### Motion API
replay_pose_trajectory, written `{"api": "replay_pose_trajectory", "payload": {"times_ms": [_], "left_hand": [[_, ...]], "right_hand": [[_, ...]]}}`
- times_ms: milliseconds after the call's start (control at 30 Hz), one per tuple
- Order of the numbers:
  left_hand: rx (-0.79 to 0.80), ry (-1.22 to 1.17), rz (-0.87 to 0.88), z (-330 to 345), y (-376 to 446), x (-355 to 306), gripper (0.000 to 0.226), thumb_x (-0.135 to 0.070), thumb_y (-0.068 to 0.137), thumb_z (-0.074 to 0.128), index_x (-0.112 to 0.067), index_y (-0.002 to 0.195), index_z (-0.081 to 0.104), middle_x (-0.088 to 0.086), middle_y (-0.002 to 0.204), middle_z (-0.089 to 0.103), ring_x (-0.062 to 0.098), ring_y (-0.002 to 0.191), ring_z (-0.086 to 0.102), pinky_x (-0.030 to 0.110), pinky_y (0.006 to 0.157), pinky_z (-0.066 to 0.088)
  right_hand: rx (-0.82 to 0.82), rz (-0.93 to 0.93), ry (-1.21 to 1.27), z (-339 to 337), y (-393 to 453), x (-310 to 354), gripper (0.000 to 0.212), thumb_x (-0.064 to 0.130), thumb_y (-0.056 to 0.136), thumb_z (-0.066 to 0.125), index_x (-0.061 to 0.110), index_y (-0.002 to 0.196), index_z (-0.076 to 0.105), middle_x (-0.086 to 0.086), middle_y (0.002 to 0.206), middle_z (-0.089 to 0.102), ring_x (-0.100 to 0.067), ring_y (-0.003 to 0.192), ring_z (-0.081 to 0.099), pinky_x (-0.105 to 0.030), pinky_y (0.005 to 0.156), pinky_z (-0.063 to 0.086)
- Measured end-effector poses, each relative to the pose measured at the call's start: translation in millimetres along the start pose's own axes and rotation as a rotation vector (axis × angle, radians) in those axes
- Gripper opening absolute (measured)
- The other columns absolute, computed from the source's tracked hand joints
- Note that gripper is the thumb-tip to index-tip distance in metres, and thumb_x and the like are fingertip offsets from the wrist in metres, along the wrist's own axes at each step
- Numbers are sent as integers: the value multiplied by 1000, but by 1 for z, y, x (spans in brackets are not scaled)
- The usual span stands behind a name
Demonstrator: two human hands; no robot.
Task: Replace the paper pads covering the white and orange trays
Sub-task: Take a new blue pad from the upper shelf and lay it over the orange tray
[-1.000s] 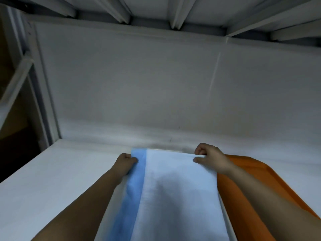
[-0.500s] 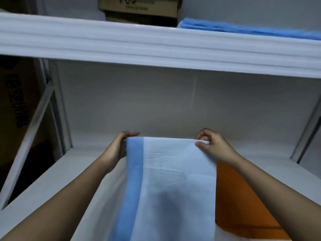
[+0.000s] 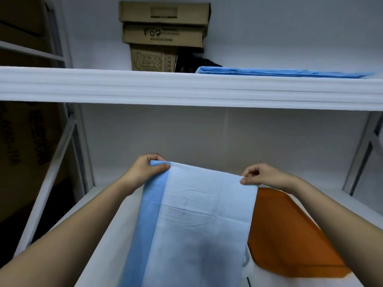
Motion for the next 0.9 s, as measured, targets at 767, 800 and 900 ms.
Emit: {"api": "replay_pose_trajectory", "payload": {"times_ms": [767, 800, 900], "left_hand": [[450, 507, 151, 87, -6, -51, 37, -38, 96, 50, -10, 72, 58, -5, 67, 44, 6, 58, 37, 25, 57, 33], [475, 499, 92, 75, -8, -42, 42, -42, 94, 51, -5, 77, 60, -3, 70, 46, 9, 62, 39, 25, 61, 35], [538, 442, -66, 40, -15, -18, 55, -56, 82, 56, -2, 85, 64, -2, 78, 57, 12, 71, 49, 29, 69, 42]], "right_hand": [[-480, -207, 695, 20, -24, 37, 27, 23, 97, 51, 16, 79, 70, 4, 73, 67, -10, 71, 59, -23, 66, 46], [-469, -197, 726, 17, -24, 33, 27, 24, 97, 51, 15, 79, 71, 1, 74, 68, -14, 72, 60, -26, 68, 46], [-457, -181, 785, 11, -26, 27, 27, 25, 96, 52, 15, 80, 71, 0, 72, 68, -14, 67, 62, -25, 66, 48]]}}
Point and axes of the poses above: each hand's wrist, its own y-axis towards the middle knuckle, its own z-axis out of the palm, x = y × z, the point moved 6 cm from there along y, towards the middle knuckle
